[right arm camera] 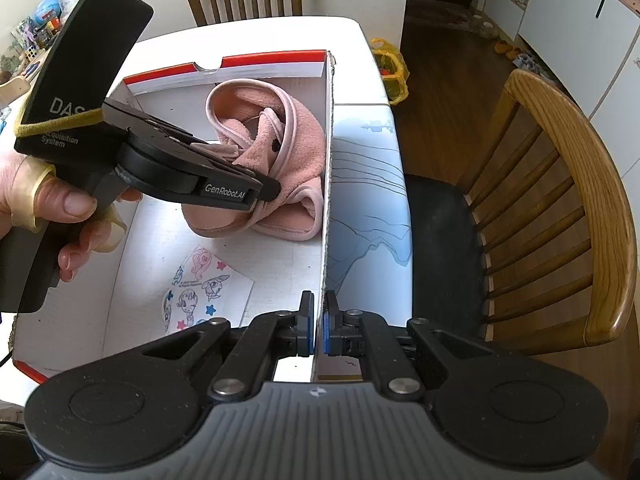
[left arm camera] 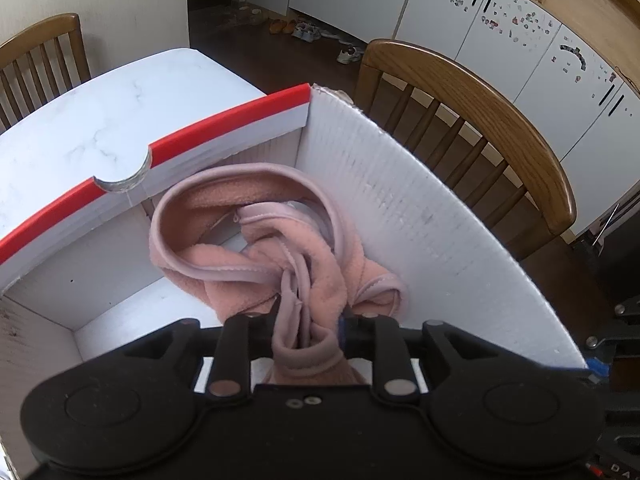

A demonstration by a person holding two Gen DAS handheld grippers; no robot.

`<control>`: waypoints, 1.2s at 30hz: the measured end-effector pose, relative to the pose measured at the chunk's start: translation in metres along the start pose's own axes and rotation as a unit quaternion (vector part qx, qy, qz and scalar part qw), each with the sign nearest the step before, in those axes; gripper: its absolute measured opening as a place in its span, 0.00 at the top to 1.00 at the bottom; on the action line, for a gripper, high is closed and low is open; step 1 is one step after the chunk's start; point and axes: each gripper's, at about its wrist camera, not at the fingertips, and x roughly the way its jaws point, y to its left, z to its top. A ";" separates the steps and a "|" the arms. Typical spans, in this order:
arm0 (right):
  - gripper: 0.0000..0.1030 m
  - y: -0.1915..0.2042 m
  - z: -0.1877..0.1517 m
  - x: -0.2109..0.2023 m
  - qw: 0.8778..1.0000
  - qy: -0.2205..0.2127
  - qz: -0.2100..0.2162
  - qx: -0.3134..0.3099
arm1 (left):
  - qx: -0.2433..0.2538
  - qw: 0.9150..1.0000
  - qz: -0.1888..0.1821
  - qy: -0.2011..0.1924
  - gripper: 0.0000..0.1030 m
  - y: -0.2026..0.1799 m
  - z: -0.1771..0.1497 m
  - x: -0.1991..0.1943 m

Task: Organize objects
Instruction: 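Lift the pink fleece cloth with the left gripper and drop it into the box, then return the left gripper to the table and grasp the red folded umbrella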

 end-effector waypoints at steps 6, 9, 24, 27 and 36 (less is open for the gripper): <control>0.96 0.000 0.001 0.001 1.000 0.001 -0.002 0.001 | -0.005 1.000 -0.007 -0.007 0.52 0.002 -0.009 -0.014; 0.96 0.001 0.001 0.001 1.000 0.001 -0.004 0.001 | -0.005 1.000 -0.002 -0.019 0.40 0.002 -0.014 -0.025; 0.97 0.007 0.003 0.003 1.000 0.000 -0.022 -0.008 | -0.013 0.997 0.010 -0.070 0.32 0.005 -0.030 -0.091; 0.97 0.010 0.003 0.002 1.000 -0.001 -0.027 -0.014 | -0.019 0.996 0.018 -0.087 0.32 0.010 -0.037 -0.107; 0.97 0.010 0.002 0.001 0.999 0.000 -0.030 -0.010 | -0.059 0.990 0.052 -0.117 0.32 0.038 -0.070 -0.156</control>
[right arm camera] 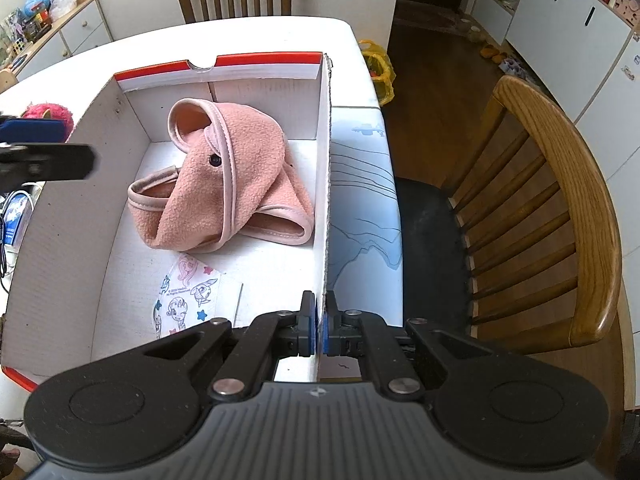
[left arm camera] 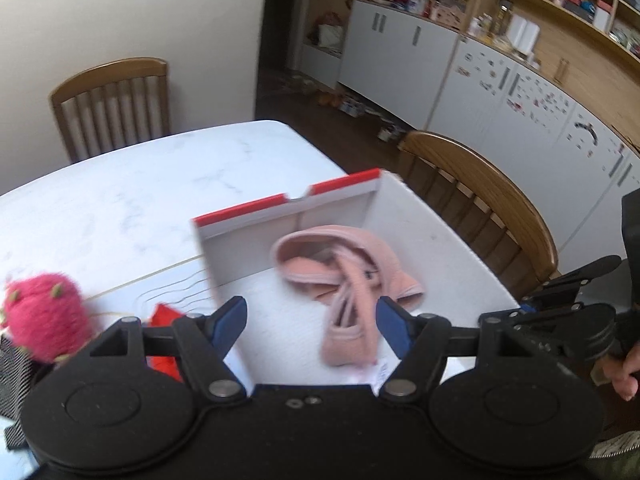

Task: Organize objects
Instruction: 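Return the left gripper to the table and grasp the red folded umbrella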

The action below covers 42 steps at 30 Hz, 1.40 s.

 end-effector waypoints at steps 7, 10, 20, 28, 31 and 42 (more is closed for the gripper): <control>0.97 0.002 -0.001 -0.002 1.000 0.004 -0.005 0.003 | -0.036 0.999 0.035 -0.018 0.31 0.037 -0.016 -0.033; 0.97 0.003 -0.001 -0.004 1.000 0.005 -0.006 0.005 | -0.050 0.997 0.052 -0.023 0.31 0.055 -0.023 -0.046; 0.97 0.002 0.000 -0.010 1.000 0.007 -0.007 0.023 | -0.075 0.992 0.095 -0.018 0.22 0.092 -0.048 -0.063; 0.97 0.004 0.000 -0.011 1.000 0.006 -0.006 0.026 | -0.060 0.992 0.110 -0.014 0.01 0.086 -0.068 -0.051; 0.97 0.004 0.000 -0.012 1.000 0.005 -0.006 0.024 | -0.056 0.992 0.111 -0.010 0.01 0.085 -0.070 -0.039; 0.97 0.000 -0.001 -0.012 1.000 0.005 -0.003 0.027 | -0.043 0.992 0.116 0.017 0.01 0.080 -0.068 0.021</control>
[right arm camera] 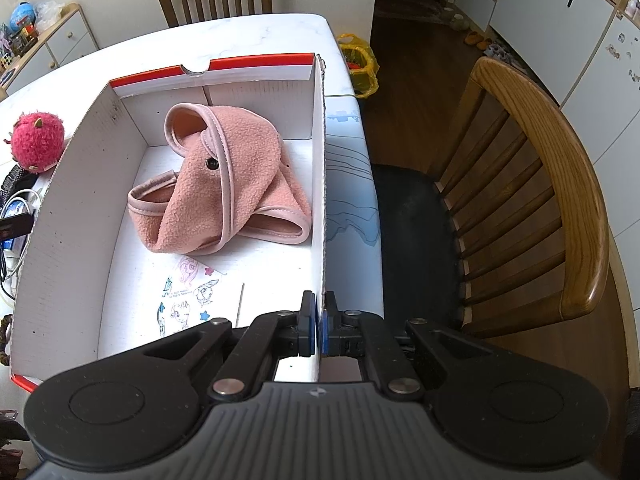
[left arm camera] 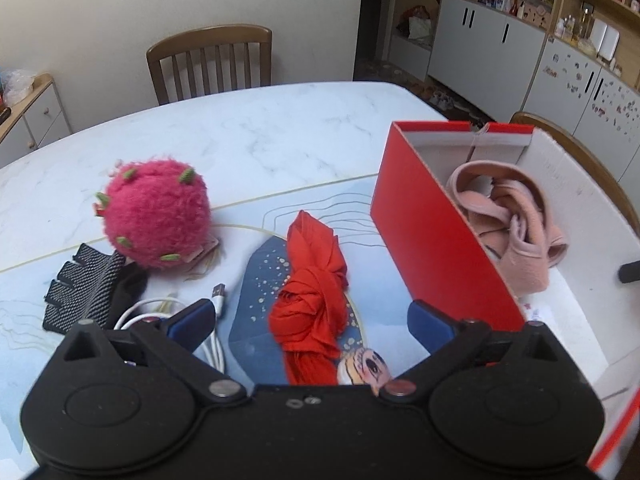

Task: Organize objects
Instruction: 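Return the left gripper to the table and grasp the red folded umbrella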

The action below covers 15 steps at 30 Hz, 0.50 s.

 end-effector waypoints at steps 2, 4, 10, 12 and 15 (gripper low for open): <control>0.97 -0.001 0.000 0.001 1.000 0.002 0.001 0.002 | 0.004 1.000 0.002 0.003 0.01 -0.001 0.002 0.009; 0.97 -0.001 0.000 0.001 1.000 0.002 0.000 0.002 | 0.003 1.000 0.006 0.008 0.02 -0.001 0.004 0.018; 0.97 -0.001 -0.001 0.001 1.000 0.003 -0.001 0.001 | 0.003 0.999 0.014 0.029 0.10 -0.001 0.006 0.038; 0.97 -0.001 -0.001 0.001 1.000 0.004 0.000 0.004 | 0.005 0.999 0.010 0.035 0.16 -0.001 0.006 0.043; 0.97 -0.002 0.000 0.001 1.000 0.006 0.002 0.009 | 0.005 0.999 0.006 0.044 0.26 -0.002 0.006 0.048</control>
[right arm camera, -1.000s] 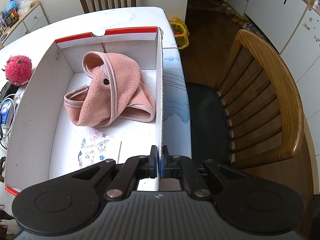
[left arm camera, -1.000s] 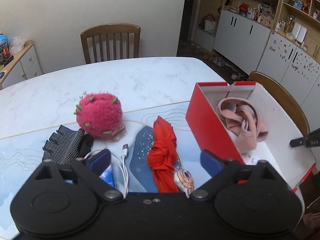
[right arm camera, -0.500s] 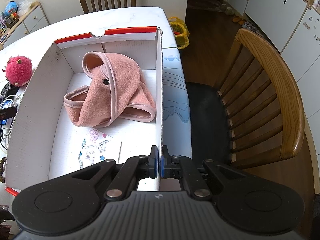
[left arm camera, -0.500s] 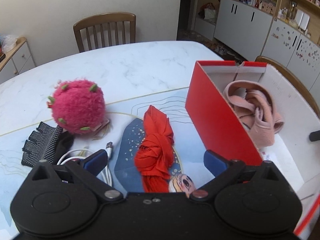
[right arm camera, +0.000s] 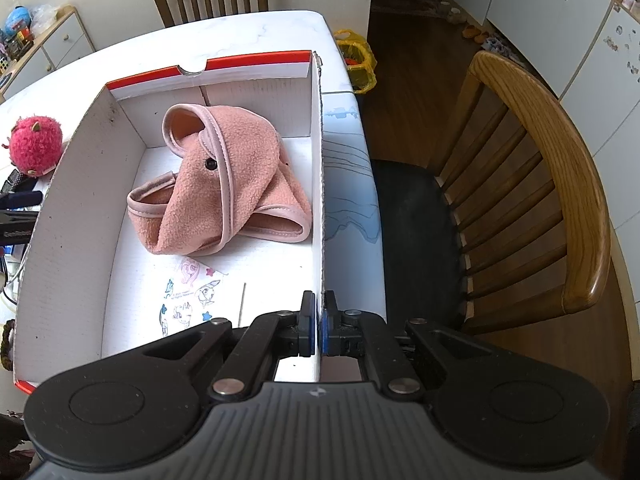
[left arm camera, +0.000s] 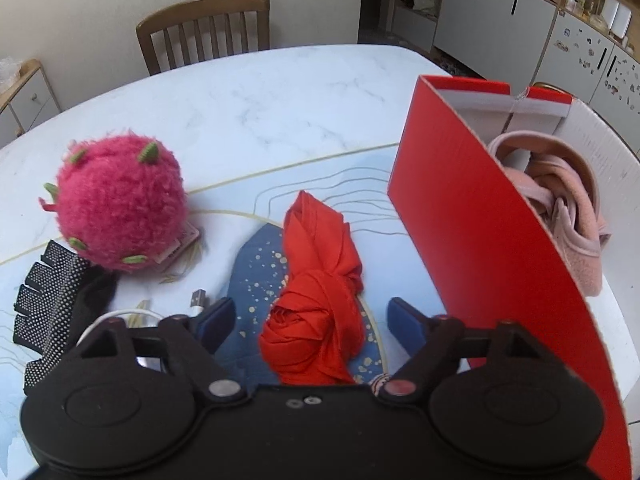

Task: Organize objects
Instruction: 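Return the left gripper to the table and grasp the red folded umbrella, then carry the red umbrella with the left gripper into the box and release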

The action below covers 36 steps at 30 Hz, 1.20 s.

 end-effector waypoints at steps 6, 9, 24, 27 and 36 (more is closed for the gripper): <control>0.97 0.001 0.000 0.000 1.000 0.000 -0.001 -0.002 | 0.009 1.000 -0.005 0.012 0.53 -0.001 0.000 0.004; 0.97 0.001 0.000 0.000 1.000 0.000 -0.001 -0.002 | 0.009 1.000 -0.006 0.010 0.60 0.001 0.001 0.002; 0.97 -0.001 -0.001 0.000 1.000 -0.005 0.003 0.001 | -0.026 1.000 -0.009 0.000 0.69 0.022 0.022 -0.050; 0.97 -0.001 -0.001 0.000 1.000 -0.005 0.004 0.000 | -0.026 0.999 -0.015 -0.015 0.69 0.025 0.029 -0.069; 0.97 -0.002 -0.002 -0.002 1.000 -0.007 0.009 0.003 | -0.045 0.997 -0.041 -0.055 0.69 0.012 0.042 -0.116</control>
